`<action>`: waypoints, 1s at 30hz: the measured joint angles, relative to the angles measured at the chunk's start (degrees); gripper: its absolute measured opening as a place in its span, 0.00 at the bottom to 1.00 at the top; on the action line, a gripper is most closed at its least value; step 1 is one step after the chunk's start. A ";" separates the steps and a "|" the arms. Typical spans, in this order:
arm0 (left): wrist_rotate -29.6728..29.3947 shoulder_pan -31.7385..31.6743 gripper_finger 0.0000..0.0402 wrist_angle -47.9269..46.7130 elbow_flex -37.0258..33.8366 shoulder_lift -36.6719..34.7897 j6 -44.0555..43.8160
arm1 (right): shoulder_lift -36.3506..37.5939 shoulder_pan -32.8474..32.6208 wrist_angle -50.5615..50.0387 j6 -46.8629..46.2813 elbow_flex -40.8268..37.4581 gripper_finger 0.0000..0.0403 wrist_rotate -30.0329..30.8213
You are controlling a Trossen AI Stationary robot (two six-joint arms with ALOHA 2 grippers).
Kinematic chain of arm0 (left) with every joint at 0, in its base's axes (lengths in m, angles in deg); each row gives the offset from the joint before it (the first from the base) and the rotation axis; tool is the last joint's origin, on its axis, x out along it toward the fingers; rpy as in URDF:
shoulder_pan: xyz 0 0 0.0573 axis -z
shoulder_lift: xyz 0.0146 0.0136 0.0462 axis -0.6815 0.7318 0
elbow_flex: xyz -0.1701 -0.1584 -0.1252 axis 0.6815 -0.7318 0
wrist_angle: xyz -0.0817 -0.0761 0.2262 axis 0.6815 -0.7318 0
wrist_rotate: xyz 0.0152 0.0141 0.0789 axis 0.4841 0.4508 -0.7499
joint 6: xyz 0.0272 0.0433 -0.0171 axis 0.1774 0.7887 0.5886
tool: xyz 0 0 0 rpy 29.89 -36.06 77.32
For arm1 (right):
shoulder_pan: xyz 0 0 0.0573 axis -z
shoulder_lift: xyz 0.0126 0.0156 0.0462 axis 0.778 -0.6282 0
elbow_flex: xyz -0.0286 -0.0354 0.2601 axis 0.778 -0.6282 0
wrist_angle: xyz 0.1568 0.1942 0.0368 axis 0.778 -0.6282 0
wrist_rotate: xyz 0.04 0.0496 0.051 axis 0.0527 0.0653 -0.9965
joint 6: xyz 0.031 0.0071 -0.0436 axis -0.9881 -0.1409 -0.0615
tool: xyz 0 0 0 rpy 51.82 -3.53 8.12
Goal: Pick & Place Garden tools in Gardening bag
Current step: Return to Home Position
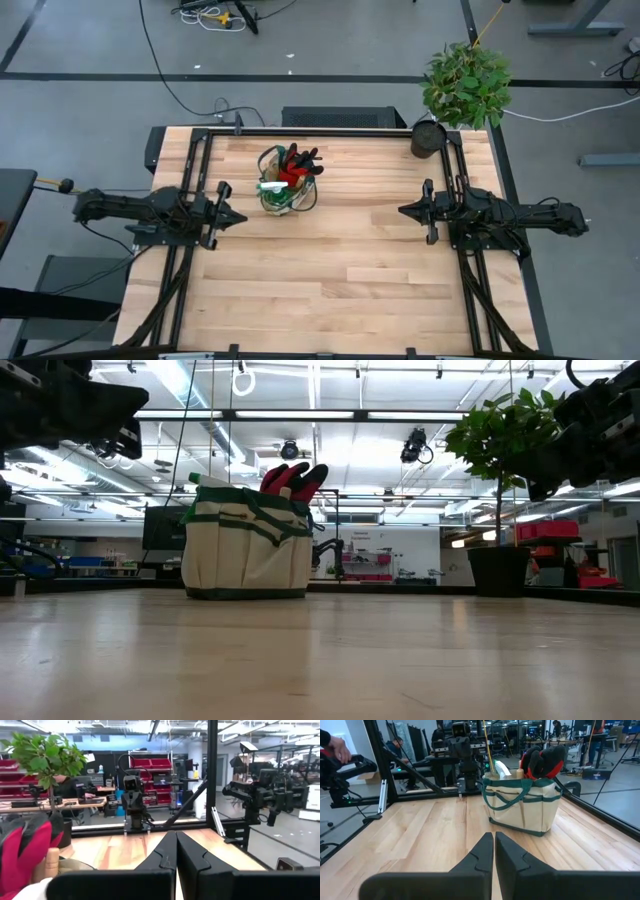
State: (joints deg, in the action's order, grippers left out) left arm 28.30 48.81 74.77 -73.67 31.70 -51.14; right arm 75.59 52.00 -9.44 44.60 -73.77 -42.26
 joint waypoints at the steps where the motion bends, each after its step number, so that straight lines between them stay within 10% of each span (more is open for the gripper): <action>1: 0.00 0.00 0.01 -0.64 0.00 -0.67 -0.60 | 0.00 0.00 0.00 -0.02 0.00 0.05 0.00; 30: -3.82 -0.24 0.03 -12.42 -0.01 -3.24 2.25 | 0.02 -0.01 0.02 -0.01 0.00 0.05 0.00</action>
State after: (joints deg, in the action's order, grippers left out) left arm 24.47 48.57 62.35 -73.68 28.46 -48.89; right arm 75.61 51.99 -9.42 44.59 -73.77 -42.26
